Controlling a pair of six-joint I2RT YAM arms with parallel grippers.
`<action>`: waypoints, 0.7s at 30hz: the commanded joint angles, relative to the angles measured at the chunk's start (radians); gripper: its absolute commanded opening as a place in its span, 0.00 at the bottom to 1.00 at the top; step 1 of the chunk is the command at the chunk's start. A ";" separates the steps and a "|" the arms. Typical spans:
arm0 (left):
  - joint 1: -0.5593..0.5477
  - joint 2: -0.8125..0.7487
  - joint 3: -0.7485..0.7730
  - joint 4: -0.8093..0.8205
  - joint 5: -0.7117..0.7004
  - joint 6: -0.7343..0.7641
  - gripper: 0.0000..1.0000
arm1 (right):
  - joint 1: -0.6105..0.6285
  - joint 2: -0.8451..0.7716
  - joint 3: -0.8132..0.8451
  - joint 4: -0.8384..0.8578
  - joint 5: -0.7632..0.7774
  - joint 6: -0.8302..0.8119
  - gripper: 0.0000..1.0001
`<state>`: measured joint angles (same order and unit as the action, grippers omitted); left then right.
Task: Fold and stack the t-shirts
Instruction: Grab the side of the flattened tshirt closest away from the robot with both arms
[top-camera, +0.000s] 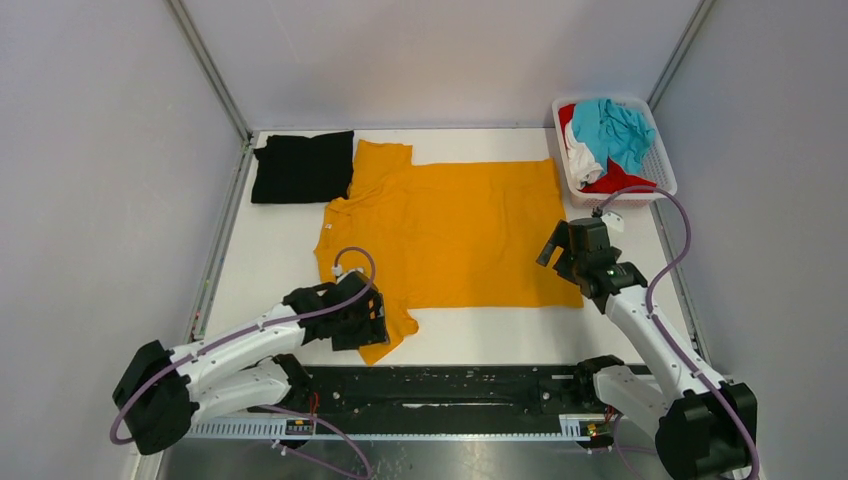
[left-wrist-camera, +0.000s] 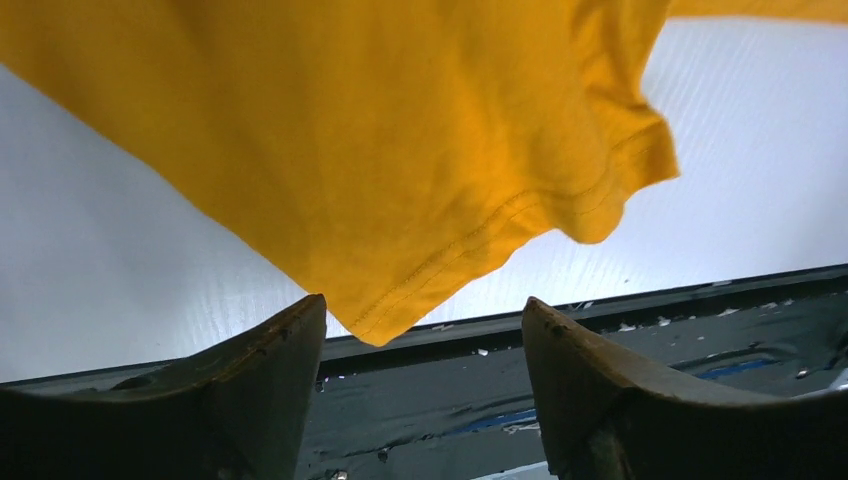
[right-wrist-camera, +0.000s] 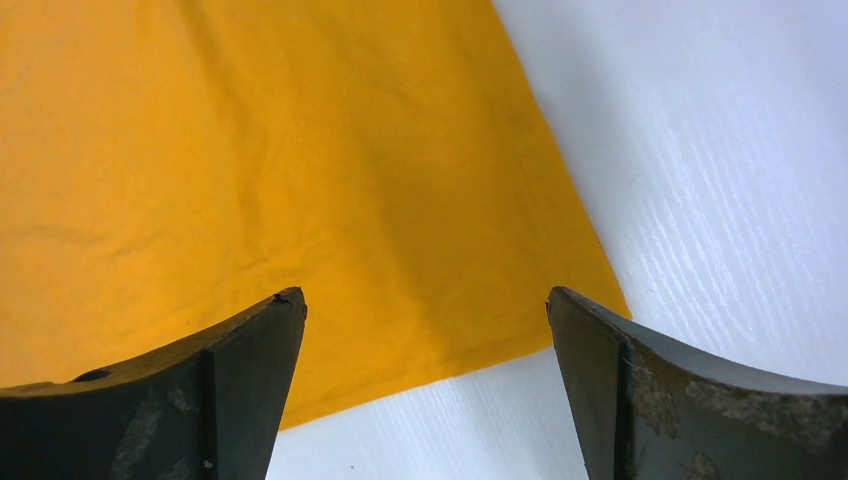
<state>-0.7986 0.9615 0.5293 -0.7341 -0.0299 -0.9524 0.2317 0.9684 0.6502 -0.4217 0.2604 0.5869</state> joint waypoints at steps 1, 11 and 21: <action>-0.067 0.065 0.003 0.013 -0.001 -0.072 0.68 | -0.006 0.033 0.026 0.001 0.114 0.052 1.00; -0.141 0.269 0.042 0.013 -0.047 -0.064 0.49 | -0.178 0.098 -0.064 0.013 -0.098 0.197 1.00; -0.162 0.335 0.089 -0.066 -0.141 -0.078 0.00 | -0.199 0.005 -0.169 -0.009 -0.082 0.256 0.98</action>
<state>-0.9569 1.2800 0.6197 -0.7406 -0.0654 -1.0000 0.0372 1.0214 0.5091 -0.4149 0.1692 0.7856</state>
